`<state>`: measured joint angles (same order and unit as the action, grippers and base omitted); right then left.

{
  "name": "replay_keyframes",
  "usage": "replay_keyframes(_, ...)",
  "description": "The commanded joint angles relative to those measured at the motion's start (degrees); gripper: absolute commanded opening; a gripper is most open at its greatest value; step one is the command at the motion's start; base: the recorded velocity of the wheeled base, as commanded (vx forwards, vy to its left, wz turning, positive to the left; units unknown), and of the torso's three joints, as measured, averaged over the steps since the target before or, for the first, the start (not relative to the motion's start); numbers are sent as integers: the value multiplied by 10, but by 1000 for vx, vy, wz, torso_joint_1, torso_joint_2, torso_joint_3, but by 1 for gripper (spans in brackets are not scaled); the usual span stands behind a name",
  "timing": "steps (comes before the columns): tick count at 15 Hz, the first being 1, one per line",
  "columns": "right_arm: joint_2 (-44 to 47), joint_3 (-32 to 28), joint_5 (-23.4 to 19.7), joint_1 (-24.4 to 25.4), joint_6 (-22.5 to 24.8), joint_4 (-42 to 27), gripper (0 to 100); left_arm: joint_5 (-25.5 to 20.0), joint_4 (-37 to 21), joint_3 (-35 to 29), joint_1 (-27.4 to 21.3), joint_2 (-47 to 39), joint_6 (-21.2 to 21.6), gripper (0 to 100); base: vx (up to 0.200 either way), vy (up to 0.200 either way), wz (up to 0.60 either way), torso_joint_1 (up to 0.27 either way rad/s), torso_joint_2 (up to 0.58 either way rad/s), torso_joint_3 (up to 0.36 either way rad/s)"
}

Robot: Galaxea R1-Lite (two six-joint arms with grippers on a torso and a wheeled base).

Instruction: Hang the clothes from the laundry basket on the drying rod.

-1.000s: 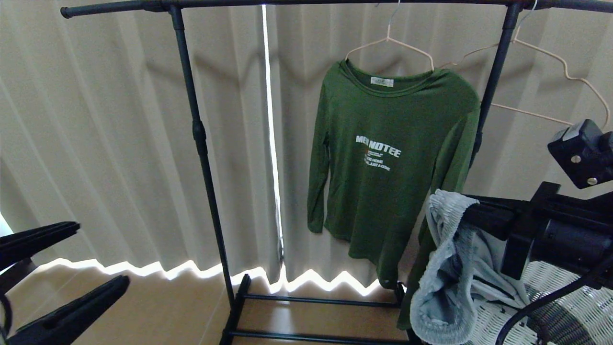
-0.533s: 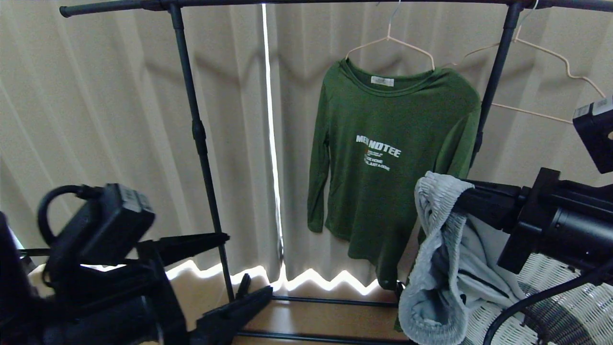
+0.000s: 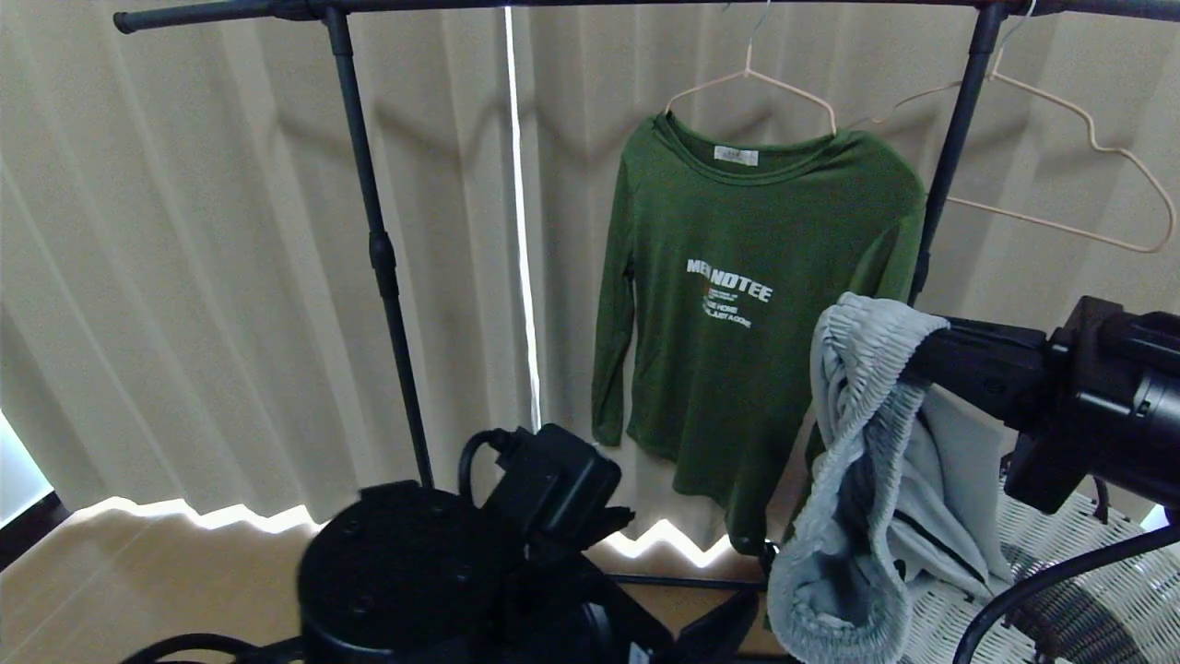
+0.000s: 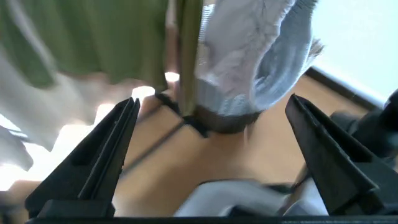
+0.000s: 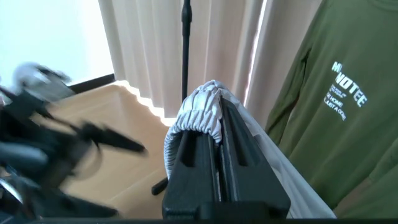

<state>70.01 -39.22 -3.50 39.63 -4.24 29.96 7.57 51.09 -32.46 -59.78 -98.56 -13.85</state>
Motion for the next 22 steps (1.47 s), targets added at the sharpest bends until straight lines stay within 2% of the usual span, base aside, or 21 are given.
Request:
replay_keyframes(1,-10,0,0,0,0,0,0,42,31,-55,-30,-114,-45,100,0,0,0,0,0,0)
replay_keyframes(4,-18,-1,0,0,0,0,0,43,31,-82,-37,-132,-67,100,0,0,0,0,0,0)
replay_keyframes(7,-22,-2,-2,0,0,-1,0,42,31,-73,-48,-130,-68,100,0,0,0,0,0,0)
replay_keyframes(10,-22,-5,-3,0,0,0,0,43,31,-108,-43,-148,-73,100,0,0,0,0,0,0)
replay_keyframes(11,-22,-24,-20,1,0,0,0,73,31,-138,-20,-200,-73,100,0,0,0,0,0,0)
replay_keyframes(12,-22,-29,-24,1,0,0,0,76,31,-139,-17,-208,-72,100,0,0,0,0,0,0)
replay_keyframes(16,-23,-33,-24,0,0,0,0,80,30,-124,-12,-211,-71,100,0,0,0,0,0,0)
replay_keyframes(22,-19,-31,-24,0,0,-1,0,80,56,-33,-9,-153,-69,100,0,0,0,0,0,0)
